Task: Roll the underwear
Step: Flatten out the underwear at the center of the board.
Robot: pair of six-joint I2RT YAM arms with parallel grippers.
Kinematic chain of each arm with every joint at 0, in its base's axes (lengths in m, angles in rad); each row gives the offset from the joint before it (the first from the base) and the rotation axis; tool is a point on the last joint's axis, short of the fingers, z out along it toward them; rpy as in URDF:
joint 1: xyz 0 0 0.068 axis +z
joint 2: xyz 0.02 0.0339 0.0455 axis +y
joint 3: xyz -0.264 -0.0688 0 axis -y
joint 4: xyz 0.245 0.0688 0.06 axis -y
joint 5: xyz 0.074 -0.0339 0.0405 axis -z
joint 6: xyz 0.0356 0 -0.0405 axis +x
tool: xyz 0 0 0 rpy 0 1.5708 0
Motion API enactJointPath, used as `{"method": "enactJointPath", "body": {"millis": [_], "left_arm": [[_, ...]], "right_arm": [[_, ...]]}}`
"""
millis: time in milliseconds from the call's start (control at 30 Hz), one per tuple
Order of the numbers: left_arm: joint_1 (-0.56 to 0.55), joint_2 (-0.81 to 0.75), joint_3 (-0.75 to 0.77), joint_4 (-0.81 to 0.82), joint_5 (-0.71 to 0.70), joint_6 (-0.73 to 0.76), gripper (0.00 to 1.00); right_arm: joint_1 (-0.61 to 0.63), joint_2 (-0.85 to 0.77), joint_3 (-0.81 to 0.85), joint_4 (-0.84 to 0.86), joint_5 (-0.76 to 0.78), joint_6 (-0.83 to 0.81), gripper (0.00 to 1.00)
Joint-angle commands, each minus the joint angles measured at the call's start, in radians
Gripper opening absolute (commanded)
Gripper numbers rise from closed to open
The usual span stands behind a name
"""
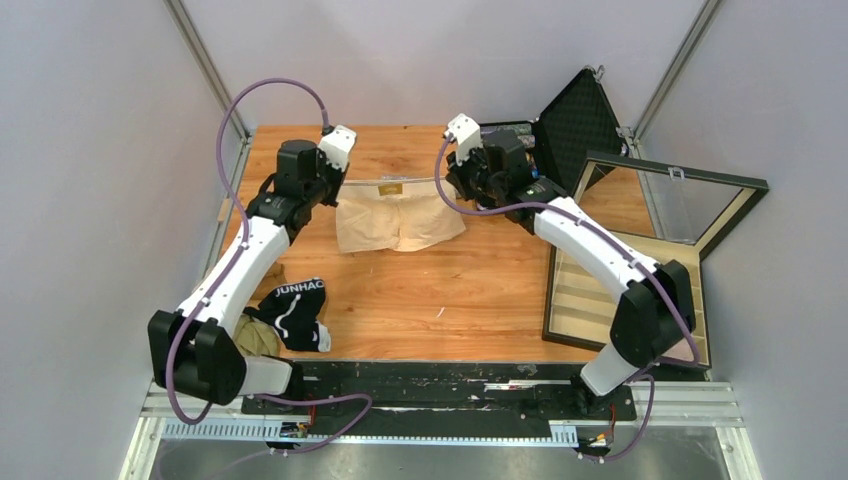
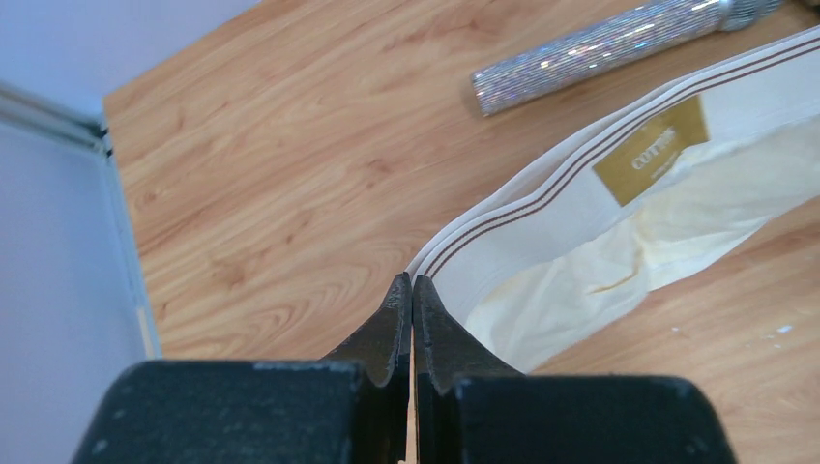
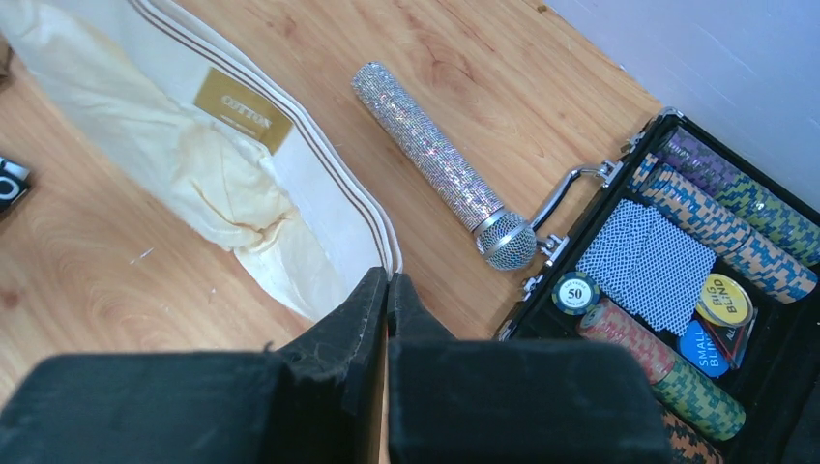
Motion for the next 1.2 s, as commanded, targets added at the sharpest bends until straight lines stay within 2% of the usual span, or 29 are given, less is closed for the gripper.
{"method": "enactJointPath", "body": {"millis": [0, 167, 467, 733, 1033, 1167], "left_arm": [[0.003, -0.084, -0.005, 0.079, 0.194, 0.007, 0.00], [-0.014, -0.167, -0.032, 0.052, 0.237, 0.035, 0.00], [-0.087, -0.321, -0.065, -0.057, 0.255, 0.032, 0.00], [-0.146, -0.428, -0.105, -0.147, 0.332, 0.002, 0.00], [-0.151, -0.500, -0.129, -0.258, 0.477, -0.113, 0.00], [-0.151, -0.444, -0.121, -0.254, 0.414, -0.152, 0.00]], "right_arm": [[0.002, -0.116, -0.039, 0.011, -0.024, -0.047, 0.00], [0.002, -0.229, -0.074, -0.022, 0.005, -0.044, 0.00], [0.009, -0.439, -0.168, -0.124, -0.043, 0.011, 0.00], [0.060, -0.606, -0.271, -0.214, -0.090, 0.092, 0.00], [0.061, -0.651, -0.253, -0.343, -0.222, 0.151, 0.00], [0.035, -0.586, -0.238, -0.344, -0.145, 0.195, 0.00]]}}
